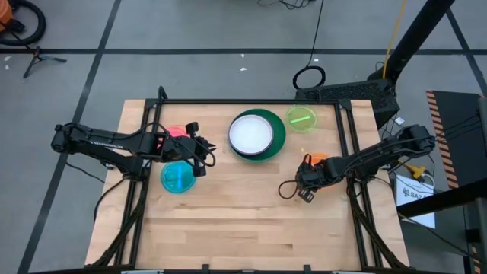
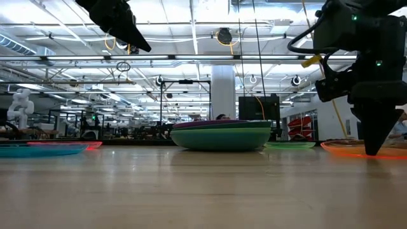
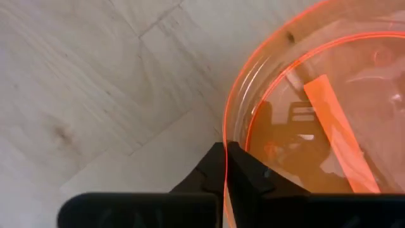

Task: Stack plastic plates
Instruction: Stack the orange plate on top of the white plate

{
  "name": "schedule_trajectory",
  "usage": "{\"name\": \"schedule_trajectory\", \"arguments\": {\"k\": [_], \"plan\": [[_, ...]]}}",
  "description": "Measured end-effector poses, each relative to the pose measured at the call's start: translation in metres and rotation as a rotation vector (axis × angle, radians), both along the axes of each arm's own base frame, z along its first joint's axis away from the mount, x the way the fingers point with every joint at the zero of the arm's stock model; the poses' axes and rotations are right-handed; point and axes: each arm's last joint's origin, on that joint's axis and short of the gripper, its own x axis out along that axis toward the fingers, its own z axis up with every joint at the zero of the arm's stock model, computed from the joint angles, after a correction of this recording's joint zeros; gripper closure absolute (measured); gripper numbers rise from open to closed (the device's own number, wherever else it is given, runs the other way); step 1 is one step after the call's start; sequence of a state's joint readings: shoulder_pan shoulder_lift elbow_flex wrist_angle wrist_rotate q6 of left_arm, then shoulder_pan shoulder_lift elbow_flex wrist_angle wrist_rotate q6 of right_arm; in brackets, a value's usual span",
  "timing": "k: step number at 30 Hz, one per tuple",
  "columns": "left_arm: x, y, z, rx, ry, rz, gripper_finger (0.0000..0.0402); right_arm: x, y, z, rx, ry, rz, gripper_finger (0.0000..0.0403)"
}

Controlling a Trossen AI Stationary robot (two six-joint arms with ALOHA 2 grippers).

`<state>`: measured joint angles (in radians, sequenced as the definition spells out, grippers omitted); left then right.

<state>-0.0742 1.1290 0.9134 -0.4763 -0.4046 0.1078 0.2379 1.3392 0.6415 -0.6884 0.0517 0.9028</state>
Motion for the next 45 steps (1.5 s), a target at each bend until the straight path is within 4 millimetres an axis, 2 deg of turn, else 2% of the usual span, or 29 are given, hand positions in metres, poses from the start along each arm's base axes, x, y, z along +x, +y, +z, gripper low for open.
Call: {"name": "schedule_trajectory", "arguments": {"k": [6, 14, 24, 35, 40, 45], "plan": [[0.000, 0.000, 0.000, 0.000, 0.000, 0.000, 0.0357, 0.000, 0.000, 0.007, 0.017, -0.022, 0.007, 0.0394], [0.000, 0.000, 0.000, 0.002, 0.001, -0.001, 0.0357, 0.012, 0.004, 0.036, 0.031, -0.057, 0.078, 0.0400], [0.000, 0.000, 0.000, 0.001, 0.002, -0.001, 0.0357, 0.027, 0.005, 0.088, -0.063, -0.092, 0.159, 0.0402], [0.000, 0.000, 0.000, 0.004, 0.004, -0.003, 0.0357, 0.044, 0.001, 0.144, -0.312, -0.236, 0.301, 0.0402], [0.000, 0.000, 0.000, 0.007, 0.003, -0.005, 0.0357, 0.055, -0.007, 0.152, -0.379, -0.317, 0.367, 0.0402], [0.000, 0.000, 0.000, 0.008, 0.004, -0.006, 0.0357, 0.072, -0.019, 0.153, -0.443, -0.380, 0.446, 0.0403]]}}
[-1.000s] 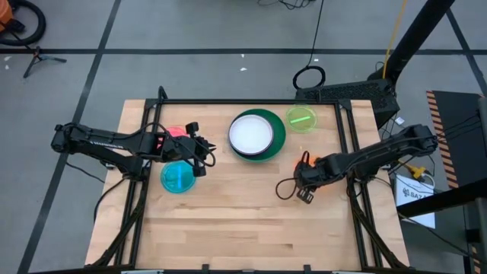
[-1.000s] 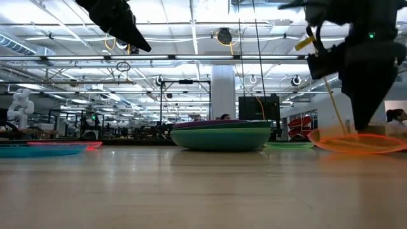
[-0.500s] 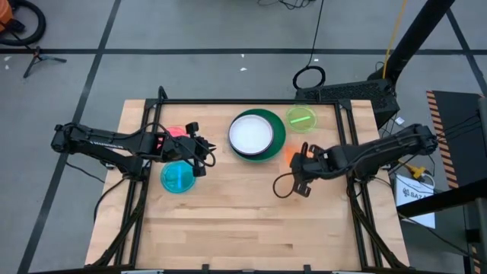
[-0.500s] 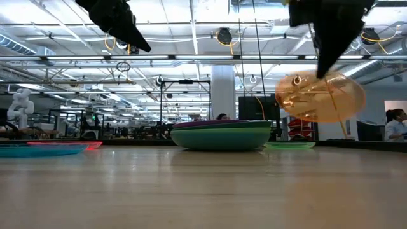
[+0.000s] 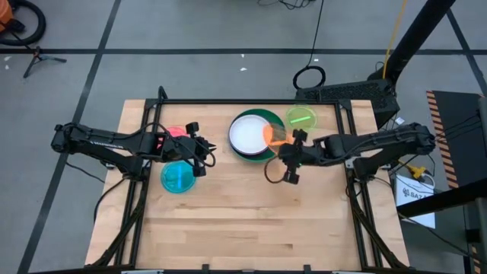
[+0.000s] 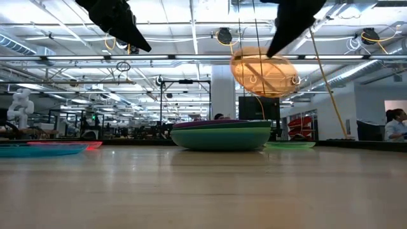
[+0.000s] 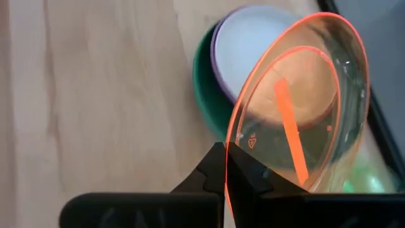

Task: Stack plastic plates
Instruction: Stack the orange plate on top of the white plate

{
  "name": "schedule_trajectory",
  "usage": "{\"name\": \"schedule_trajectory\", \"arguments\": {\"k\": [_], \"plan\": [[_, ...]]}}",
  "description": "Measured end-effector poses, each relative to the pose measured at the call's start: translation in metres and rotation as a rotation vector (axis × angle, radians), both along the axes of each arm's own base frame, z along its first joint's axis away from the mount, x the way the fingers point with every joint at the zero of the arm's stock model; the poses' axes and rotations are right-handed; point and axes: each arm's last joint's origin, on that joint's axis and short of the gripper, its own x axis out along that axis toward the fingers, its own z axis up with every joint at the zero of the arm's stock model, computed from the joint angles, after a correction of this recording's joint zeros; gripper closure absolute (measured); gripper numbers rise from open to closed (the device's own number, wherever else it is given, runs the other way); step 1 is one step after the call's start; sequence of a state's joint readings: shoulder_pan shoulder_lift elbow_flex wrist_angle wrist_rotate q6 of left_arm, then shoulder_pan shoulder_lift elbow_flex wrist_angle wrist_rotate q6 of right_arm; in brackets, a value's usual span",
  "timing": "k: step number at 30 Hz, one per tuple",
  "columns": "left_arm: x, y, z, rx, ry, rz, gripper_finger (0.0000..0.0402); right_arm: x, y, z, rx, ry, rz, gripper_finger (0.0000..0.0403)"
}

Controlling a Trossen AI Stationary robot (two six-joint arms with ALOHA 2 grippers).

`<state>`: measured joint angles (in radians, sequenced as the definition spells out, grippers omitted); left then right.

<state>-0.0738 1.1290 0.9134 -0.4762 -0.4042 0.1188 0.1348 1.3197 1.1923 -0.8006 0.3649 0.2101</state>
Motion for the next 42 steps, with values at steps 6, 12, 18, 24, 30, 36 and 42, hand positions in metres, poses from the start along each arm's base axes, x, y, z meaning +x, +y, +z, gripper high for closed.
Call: {"name": "schedule_trajectory", "arguments": {"k": [6, 12, 18, 24, 30, 36, 42], "plan": [[0.000, 0.000, 0.000, 0.004, 0.001, -0.002, 0.0357, 0.023, -0.015, -0.010, -0.090, -0.005, 0.073, 0.0403], [0.000, 0.000, 0.000, 0.010, 0.003, -0.006, 0.0357, 0.044, -0.030, -0.029, -0.172, 0.060, 0.139, 0.0403], [0.000, 0.000, 0.000, 0.013, 0.005, -0.009, 0.0357, 0.061, -0.043, -0.055, -0.223, 0.154, 0.196, 0.0403], [0.000, 0.000, 0.000, 0.013, 0.005, -0.009, 0.0357, 0.071, -0.051, -0.074, -0.251, 0.212, 0.230, 0.0403], [0.000, 0.000, 0.000, 0.013, 0.004, -0.009, 0.0357, 0.078, -0.054, -0.087, -0.267, 0.249, 0.255, 0.0403], [0.000, 0.000, 0.000, 0.012, 0.004, -0.008, 0.0357, 0.081, -0.054, -0.091, -0.282, 0.252, 0.276, 0.0389], [0.000, 0.000, 0.000, 0.011, 0.004, -0.007, 0.0357, 0.082, -0.055, -0.090, -0.281, 0.234, 0.264, 0.0365]]}}
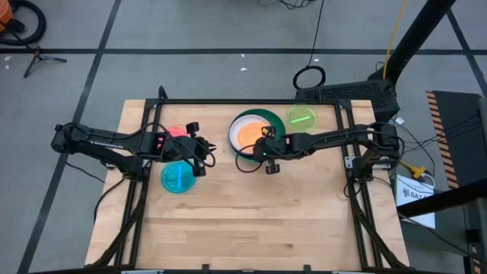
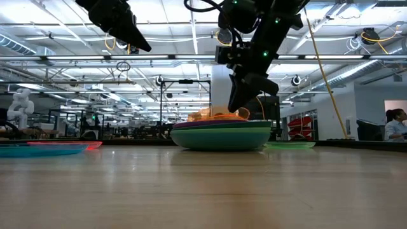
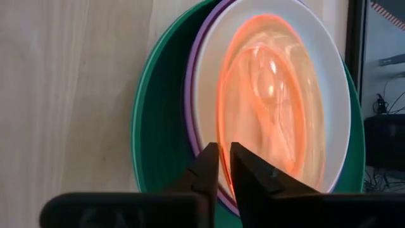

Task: Stack plastic plates
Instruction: Stack the orange plate on top of the white plate, then stack the blue plate on top of the orange plate

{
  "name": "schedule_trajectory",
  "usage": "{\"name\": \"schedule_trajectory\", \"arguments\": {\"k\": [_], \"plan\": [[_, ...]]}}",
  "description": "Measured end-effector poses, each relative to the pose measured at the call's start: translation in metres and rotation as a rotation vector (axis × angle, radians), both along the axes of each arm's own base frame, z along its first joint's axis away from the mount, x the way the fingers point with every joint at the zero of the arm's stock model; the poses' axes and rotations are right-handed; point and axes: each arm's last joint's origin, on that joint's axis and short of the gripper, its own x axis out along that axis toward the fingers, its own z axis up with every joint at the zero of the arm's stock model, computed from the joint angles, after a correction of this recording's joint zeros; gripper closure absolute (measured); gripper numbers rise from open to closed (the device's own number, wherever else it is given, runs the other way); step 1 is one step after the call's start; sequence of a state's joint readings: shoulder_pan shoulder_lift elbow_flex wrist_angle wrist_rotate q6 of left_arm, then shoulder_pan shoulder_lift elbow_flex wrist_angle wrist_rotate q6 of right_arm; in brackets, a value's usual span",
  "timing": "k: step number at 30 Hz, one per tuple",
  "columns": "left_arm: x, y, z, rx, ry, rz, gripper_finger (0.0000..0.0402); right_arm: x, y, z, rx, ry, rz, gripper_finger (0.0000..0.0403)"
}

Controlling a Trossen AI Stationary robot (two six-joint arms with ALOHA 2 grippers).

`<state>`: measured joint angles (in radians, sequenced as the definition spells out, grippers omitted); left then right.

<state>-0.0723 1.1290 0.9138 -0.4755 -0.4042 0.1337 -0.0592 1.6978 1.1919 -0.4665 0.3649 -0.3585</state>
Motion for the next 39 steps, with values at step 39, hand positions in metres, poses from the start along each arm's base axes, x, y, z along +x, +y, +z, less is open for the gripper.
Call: {"name": "schedule_trajectory", "arguments": {"k": [39], "plan": [[-0.021, 0.001, -0.020, -0.139, 0.220, 0.171, 0.0357, -0.031, 0.008, 0.023, 0.088, -0.059, -0.141, 0.0269]]}}
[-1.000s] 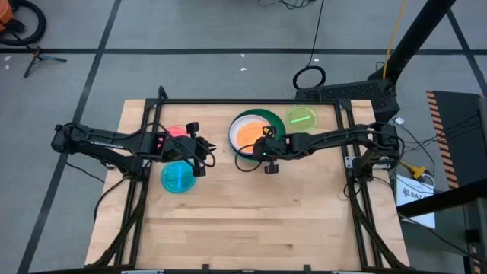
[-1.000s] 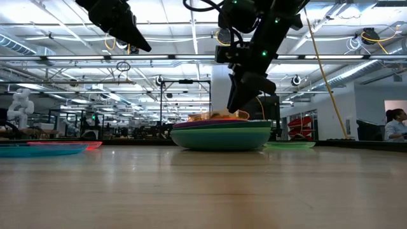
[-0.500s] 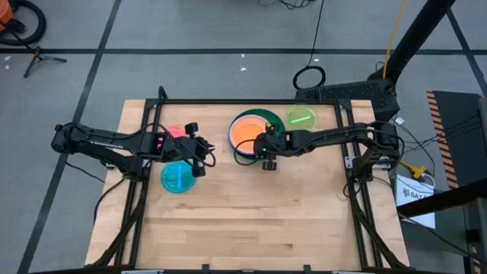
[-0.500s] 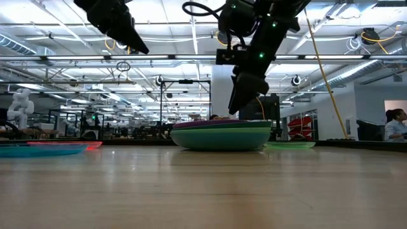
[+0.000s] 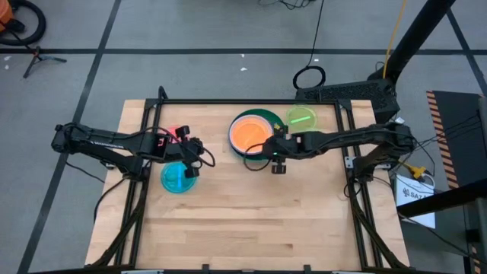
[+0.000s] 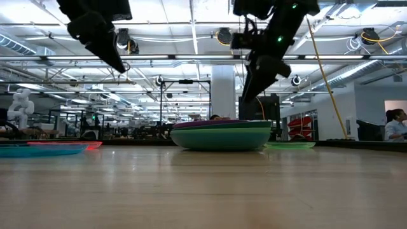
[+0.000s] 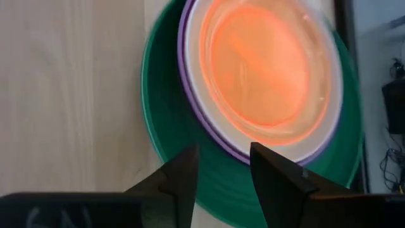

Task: Stack plastic plates
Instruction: Stack the blue plate on top of the orange plate

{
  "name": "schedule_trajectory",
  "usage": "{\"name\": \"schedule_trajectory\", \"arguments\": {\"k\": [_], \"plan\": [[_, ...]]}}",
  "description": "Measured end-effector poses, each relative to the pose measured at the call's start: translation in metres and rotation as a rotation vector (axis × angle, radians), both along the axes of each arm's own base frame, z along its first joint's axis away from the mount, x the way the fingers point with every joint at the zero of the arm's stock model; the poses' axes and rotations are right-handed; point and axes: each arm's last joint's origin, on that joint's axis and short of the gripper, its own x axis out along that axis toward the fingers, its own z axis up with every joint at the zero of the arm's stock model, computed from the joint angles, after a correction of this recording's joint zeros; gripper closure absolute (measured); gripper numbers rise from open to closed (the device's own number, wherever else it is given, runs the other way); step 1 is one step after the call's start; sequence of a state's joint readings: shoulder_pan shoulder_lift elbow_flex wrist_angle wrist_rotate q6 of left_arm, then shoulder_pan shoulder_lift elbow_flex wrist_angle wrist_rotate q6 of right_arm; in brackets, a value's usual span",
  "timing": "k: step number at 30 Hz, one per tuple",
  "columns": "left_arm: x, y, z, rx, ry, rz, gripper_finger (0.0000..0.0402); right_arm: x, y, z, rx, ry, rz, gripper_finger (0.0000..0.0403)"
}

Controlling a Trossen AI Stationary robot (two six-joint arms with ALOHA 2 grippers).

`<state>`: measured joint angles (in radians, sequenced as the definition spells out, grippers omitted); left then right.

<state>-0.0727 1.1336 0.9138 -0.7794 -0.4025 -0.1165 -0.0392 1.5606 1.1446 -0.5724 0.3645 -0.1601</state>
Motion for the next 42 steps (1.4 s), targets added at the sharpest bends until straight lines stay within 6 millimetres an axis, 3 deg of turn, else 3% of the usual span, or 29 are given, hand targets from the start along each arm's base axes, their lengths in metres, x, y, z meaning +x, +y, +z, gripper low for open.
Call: {"name": "schedule_trajectory", "arguments": {"k": [8, 13, 18, 27, 42], "plan": [[-0.006, -0.001, -0.005, -0.089, 0.099, -0.107, 0.0357, -0.035, 0.002, 0.016, -0.037, -0.288, 0.034, 0.0269], [-0.002, 0.011, -0.011, -0.151, 0.147, -0.132, 0.0357, -0.047, -0.005, 0.028, -0.101, -0.406, 0.064, 0.0269], [0.004, 0.027, -0.030, -0.232, 0.294, -0.107, 0.0357, -0.054, -0.008, 0.044, -0.134, -0.485, 0.068, 0.0269], [0.012, 0.033, -0.064, -0.306, 0.568, -0.256, 0.0357, -0.061, -0.009, 0.051, -0.118, -0.513, 0.048, 0.0269], [0.015, 0.033, -0.083, -0.286, 0.657, -0.398, 0.0349, -0.061, -0.007, 0.045, -0.030, -0.532, 0.071, 0.0269]]}}
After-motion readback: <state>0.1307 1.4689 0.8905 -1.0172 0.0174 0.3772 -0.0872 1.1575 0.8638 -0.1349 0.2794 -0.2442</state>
